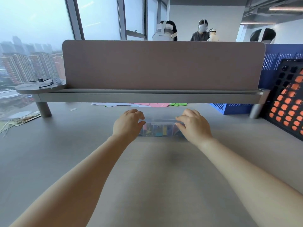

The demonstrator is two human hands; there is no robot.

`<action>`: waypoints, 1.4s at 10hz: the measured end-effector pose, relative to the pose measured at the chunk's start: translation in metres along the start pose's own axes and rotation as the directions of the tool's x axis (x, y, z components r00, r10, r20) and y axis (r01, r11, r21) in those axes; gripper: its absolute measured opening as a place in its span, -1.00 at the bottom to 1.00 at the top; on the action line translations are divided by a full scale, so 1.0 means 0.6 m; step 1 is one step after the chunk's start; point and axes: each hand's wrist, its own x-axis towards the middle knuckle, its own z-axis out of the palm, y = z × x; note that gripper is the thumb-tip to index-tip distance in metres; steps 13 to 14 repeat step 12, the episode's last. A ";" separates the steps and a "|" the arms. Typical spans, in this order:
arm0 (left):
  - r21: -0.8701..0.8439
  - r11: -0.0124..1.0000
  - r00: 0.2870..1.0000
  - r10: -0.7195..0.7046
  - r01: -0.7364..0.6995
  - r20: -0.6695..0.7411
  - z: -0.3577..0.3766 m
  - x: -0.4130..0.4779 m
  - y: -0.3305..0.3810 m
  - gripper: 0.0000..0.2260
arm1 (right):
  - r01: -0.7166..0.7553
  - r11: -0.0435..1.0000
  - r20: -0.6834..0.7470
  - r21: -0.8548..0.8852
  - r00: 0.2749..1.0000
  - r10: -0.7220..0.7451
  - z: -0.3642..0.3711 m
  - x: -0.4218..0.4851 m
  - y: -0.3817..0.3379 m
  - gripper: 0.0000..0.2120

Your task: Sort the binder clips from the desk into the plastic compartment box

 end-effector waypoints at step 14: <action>-0.646 0.619 0.812 -0.584 0.447 0.002 0.056 0.006 -0.089 -0.74 | -0.465 0.415 0.052 0.782 0.712 0.701 0.066 -0.005 0.108 -0.73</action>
